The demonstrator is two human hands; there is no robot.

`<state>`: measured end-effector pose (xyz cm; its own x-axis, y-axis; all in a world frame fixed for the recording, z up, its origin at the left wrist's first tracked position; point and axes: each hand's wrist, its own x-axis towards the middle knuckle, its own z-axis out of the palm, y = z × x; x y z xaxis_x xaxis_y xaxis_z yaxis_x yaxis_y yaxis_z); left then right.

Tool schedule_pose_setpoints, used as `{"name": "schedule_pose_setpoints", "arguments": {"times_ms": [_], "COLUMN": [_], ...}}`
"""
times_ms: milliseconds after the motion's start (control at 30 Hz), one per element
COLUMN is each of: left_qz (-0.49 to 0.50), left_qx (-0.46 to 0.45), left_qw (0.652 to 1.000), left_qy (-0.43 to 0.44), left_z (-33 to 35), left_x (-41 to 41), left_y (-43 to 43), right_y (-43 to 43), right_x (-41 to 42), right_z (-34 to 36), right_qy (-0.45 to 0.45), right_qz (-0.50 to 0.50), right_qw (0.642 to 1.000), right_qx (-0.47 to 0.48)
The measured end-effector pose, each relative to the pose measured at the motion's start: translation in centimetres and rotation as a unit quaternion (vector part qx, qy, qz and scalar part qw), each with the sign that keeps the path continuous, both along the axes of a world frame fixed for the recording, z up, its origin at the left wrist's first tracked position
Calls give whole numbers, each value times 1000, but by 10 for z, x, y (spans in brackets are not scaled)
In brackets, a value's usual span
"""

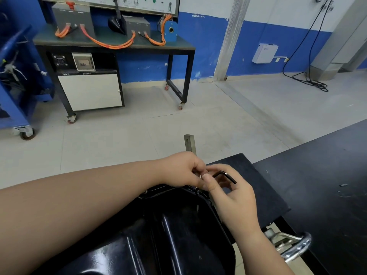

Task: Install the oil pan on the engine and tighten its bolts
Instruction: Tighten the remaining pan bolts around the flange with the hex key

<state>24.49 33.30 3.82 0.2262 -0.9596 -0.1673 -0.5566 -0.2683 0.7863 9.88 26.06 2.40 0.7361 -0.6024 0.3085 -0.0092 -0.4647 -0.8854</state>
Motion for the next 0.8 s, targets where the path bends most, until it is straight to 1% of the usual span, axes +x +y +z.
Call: {"name": "schedule_pose_setpoints", "arguments": {"times_ms": [67, 167, 300, 367, 500, 633, 700, 733, 800], "left_qz": [3, 2, -4, -4, -6, -5, -4, -5, -1], "left_qx": [0, 6, 13, 14, 20, 24, 26, 29, 39], "left_qw": [1000, 1000, 1000, 1000, 1000, 999, 999, 999, 998], "left_qy": [4, 17, 3, -5, -13, -33, -33, -32, -41], "left_z": [0, 1, 0, 0, 2, 2, 2, 2, 2], "left_x": [0, 0, 0, -1, -1, 0, 0, 0, 0], "left_y": [0, -1, -1, -1, 1, 3, 2, 1, -1], "right_y": [-2, -9, -17, -16, -5, 1, 2, 2, -1], "right_x": [1, 4, 9, 10, 13, 19, 19, 18, 13], "right_z": [2, 5, 4, 1, -7, -11, -11, -10, -6], "right_qy": [3, -1, -1, -22, -96, -126, -125, -116, -78], "right_qz": [1, -5, -17, -32, -65, -104, -109, -102, -85], "right_qw": [1000, 996, 984, 976, 952, 928, 928, 938, 975], "right_qx": [-18, -92, -180, -213, -284, -334, -334, -309, -191]}}
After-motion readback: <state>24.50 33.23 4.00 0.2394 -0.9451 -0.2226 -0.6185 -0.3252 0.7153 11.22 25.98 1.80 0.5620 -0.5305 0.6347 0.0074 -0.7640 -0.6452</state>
